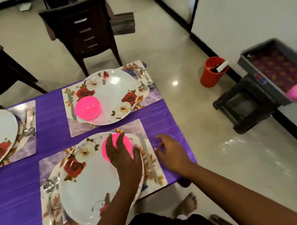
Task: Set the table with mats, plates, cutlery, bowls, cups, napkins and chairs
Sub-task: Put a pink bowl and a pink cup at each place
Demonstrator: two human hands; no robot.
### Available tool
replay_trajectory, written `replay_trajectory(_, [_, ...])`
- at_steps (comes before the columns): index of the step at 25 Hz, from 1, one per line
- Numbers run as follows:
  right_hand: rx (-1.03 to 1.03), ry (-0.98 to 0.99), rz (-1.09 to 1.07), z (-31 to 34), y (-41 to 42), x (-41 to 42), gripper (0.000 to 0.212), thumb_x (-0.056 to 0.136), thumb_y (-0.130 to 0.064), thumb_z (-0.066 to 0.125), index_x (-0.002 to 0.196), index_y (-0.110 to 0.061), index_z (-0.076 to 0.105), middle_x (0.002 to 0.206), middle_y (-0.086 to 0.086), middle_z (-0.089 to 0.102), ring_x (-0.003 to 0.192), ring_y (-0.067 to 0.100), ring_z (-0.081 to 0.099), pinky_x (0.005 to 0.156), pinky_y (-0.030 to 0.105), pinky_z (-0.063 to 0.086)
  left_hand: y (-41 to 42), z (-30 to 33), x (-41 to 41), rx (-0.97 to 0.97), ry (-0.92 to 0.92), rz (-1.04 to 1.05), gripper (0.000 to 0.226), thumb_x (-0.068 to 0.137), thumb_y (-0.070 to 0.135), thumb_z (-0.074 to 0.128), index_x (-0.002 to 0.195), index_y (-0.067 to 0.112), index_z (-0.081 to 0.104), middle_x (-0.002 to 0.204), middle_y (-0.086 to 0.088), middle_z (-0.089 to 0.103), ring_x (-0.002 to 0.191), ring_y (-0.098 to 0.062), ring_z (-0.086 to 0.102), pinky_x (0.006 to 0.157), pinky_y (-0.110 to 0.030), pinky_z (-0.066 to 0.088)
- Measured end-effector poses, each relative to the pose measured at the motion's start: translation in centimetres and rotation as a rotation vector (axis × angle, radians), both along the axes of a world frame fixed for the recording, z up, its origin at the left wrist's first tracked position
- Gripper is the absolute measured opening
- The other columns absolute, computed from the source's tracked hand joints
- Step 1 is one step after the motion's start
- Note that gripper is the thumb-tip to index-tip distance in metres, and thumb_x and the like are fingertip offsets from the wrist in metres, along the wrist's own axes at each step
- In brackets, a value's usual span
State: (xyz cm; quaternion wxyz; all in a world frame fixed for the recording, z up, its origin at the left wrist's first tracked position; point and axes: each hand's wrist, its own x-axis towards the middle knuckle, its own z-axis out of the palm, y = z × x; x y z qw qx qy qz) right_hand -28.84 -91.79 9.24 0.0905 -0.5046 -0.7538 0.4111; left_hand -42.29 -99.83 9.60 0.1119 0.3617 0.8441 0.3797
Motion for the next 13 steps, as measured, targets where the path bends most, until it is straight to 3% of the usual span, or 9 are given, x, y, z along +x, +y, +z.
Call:
replay_trajectory(6, [0.114, -0.072, -0.099, 1.0, 6.6, 14.6, 0.023, 0.091, -0.025, 0.058, 0.113, -0.023, 0.063, 0.111, -0.001, 0.061, 0.09, 0.015, 0.06, 0.077, 0.026, 0.046, 9.2, 0.1, 13.7, 0.097, -0.038, -0.393, 0.045, 0.084, 0.023, 0.054, 0.129, 0.016, 0.054, 0.152, -0.013, 0.029, 0.144, -0.024, 0.018, 0.114, -0.026, 0.012])
replay_trajectory(10, [0.144, -0.09, -0.257, 2.0, 9.1, 22.7, 0.021, 0.093, -0.024, 0.057, 0.112, -0.022, 0.065, 0.108, -0.002, 0.06, 0.09, 0.013, 0.059, 0.076, 0.025, 0.048, 13.3, 0.1, 19.9, 0.102, -0.033, -0.523, 0.045, 0.083, 0.021, 0.055, 0.128, 0.012, 0.054, 0.146, -0.015, 0.034, 0.136, -0.028, 0.031, 0.108, -0.034, 0.025])
replay_trajectory(13, [0.138, -0.079, -0.421, 2.2, 11.2, 28.9, 0.021, 0.093, -0.02, 0.058, 0.112, -0.02, 0.066, 0.107, 0.001, 0.06, 0.092, 0.015, 0.059, 0.08, 0.029, 0.05, 16.6, 0.0, 24.8, 0.081, -0.032, -0.681, 0.044, 0.084, 0.022, 0.056, 0.127, 0.013, 0.054, 0.146, -0.014, 0.035, 0.137, -0.026, 0.03, 0.108, -0.036, 0.026])
